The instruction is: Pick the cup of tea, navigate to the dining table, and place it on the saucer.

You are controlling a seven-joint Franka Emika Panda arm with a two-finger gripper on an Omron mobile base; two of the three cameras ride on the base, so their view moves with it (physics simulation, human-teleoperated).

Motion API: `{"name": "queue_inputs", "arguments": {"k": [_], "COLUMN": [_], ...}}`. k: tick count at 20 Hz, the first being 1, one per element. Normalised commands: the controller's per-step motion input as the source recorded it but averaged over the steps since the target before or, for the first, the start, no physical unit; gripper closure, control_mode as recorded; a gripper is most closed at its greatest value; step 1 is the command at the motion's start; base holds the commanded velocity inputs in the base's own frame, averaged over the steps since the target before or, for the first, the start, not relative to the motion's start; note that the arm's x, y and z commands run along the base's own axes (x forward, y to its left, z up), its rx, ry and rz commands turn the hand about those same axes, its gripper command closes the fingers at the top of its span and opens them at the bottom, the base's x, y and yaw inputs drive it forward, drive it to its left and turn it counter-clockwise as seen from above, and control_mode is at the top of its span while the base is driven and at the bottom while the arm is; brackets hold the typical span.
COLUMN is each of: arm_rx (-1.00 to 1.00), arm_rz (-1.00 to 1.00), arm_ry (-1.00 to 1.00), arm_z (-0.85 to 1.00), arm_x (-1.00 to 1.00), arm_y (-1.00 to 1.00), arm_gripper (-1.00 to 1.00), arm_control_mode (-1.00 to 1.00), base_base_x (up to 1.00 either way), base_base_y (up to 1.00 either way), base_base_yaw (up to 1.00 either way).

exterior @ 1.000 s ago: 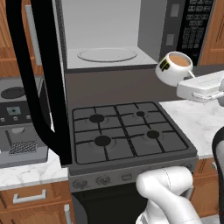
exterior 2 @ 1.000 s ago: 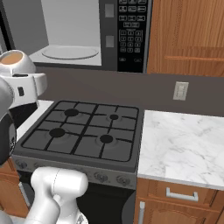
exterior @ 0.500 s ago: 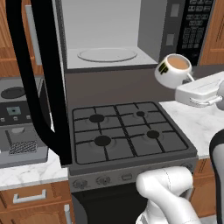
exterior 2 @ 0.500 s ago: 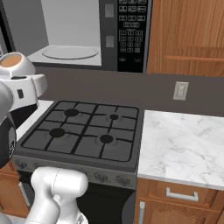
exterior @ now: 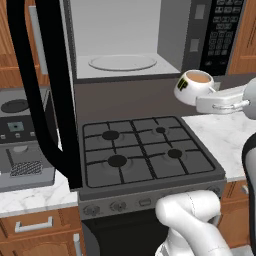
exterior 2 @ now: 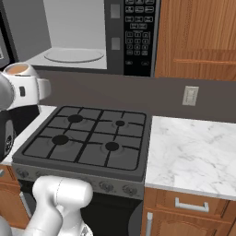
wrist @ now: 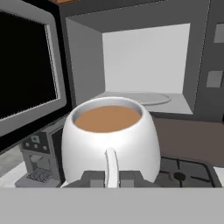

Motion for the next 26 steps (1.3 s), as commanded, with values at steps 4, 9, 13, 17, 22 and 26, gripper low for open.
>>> {"name": "queue_inputs", "arguments": {"k": [4,9,13,17,22,26], "arm_rx": [0.00,0.00,0.00,0.00,0.00,0.00], "arm_rz": [-0.01,0.00,0.00,0.00,0.00,0.00], "arm_ry": [0.04,0.00,0.00,0.00,0.00,0.00], "arm_z": [0.00,0.00,0.00,0.00,0.00,0.00], "arm_x": [0.00,0.00,0.00,0.00,0.00,0.00], "arm_y": [0.00,0.00,0.00,0.00,0.00,0.00], "arm_gripper": [1.00,1.00,1.00,1.00,1.00,1.00], "arm_control_mode": [-1.00,-1.00,-1.00,-1.00,-1.00,1.00], "base_base_x": [0.00,0.00,0.00,0.00,0.00,-0.04], "base_base_y": [0.00,0.00,0.00,0.00,0.00,0.00], "base_base_yaw": [0.00,0.00,0.00,0.00,0.00,0.00]}}
